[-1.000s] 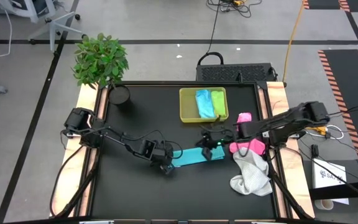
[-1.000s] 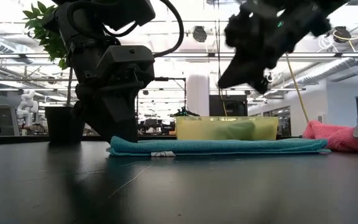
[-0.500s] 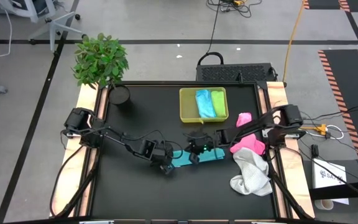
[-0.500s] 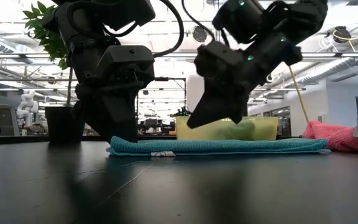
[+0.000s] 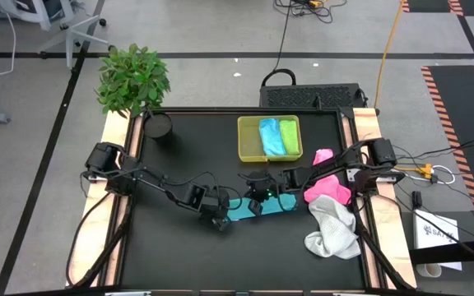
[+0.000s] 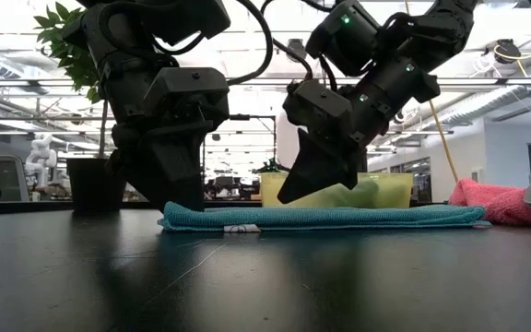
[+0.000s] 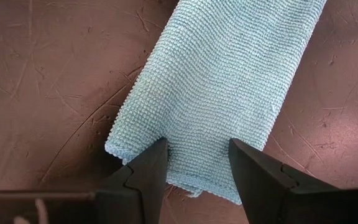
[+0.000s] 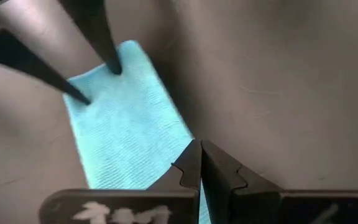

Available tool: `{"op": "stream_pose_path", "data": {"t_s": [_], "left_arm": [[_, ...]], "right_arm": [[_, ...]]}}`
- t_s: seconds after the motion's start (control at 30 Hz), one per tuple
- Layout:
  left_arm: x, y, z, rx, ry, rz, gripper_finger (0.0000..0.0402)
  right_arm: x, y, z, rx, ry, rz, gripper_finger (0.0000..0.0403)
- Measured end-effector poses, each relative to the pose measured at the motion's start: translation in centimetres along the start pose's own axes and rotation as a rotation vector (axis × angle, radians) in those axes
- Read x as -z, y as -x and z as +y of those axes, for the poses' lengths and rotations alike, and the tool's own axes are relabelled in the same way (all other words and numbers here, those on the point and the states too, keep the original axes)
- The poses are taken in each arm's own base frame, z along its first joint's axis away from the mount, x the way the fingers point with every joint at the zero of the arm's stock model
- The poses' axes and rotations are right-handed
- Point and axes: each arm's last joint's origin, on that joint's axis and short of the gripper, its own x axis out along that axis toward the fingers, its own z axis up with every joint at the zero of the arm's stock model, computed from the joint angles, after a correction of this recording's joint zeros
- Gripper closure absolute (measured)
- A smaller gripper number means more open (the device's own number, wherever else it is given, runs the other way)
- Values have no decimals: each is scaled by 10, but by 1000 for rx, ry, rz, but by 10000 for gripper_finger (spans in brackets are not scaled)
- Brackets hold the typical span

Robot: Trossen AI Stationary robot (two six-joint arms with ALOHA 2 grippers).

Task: Fold microfiber towels
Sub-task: Fold the blue microfiber cloth

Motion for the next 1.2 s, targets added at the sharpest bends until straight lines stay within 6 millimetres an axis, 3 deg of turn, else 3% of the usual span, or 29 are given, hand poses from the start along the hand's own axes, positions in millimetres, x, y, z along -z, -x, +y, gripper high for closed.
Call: {"op": "stream_pose_path", "data": {"t_s": [0.83, 1.0, 1.2], "left_arm": [[0, 0, 0, -1, 5, 0, 225], [0, 0, 0, 0, 5, 0, 225], [0, 0, 0, 0, 4, 3, 225]], "right_arm": [[18, 8, -8, 108, 82, 216, 403], [17, 22, -8, 126, 97, 253, 403], [20, 52, -12, 214, 118, 359, 403]]}}
